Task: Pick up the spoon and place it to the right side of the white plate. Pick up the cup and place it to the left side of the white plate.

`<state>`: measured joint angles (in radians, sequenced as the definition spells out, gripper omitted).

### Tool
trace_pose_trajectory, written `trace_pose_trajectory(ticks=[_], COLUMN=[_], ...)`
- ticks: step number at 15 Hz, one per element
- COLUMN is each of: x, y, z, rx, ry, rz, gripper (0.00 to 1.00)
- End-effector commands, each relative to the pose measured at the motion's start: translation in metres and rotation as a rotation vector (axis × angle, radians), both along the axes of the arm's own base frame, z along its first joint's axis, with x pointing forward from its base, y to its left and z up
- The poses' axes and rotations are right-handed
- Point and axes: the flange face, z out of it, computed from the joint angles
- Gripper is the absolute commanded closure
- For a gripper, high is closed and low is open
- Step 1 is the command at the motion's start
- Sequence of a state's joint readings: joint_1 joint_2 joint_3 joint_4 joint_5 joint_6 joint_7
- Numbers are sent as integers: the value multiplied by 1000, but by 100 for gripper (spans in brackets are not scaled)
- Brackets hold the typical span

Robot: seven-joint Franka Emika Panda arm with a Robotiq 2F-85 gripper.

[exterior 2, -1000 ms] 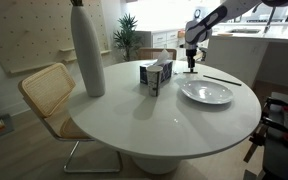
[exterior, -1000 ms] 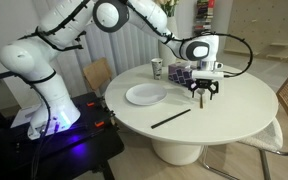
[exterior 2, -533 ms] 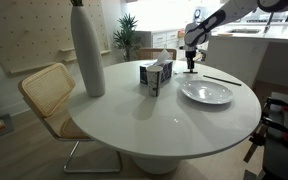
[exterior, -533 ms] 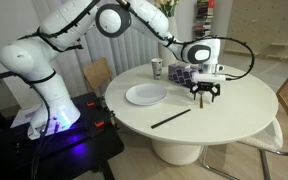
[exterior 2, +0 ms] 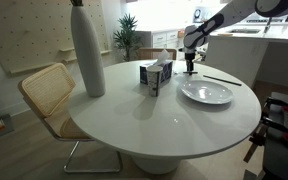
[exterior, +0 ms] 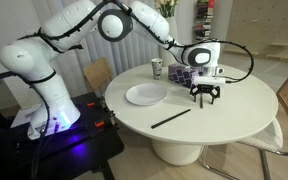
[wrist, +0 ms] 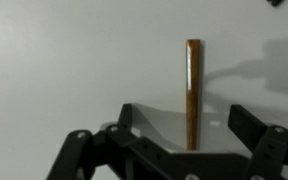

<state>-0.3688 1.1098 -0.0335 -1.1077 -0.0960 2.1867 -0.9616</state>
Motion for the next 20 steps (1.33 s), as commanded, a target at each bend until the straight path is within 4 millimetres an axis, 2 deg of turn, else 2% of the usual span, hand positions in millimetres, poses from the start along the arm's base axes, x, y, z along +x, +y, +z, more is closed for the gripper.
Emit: trace_pose_trajectory(ticks=[1,2,11,17,20], x=[6,7,13,15,14], y=[2,3,7,11,15], z=[-1,0,11,14,32], rx=[6,5,-1,-3,-6], ry=[9,10,6,8,11], rz=[24,24,24,18,-7], gripper=[29,31,98,97,97])
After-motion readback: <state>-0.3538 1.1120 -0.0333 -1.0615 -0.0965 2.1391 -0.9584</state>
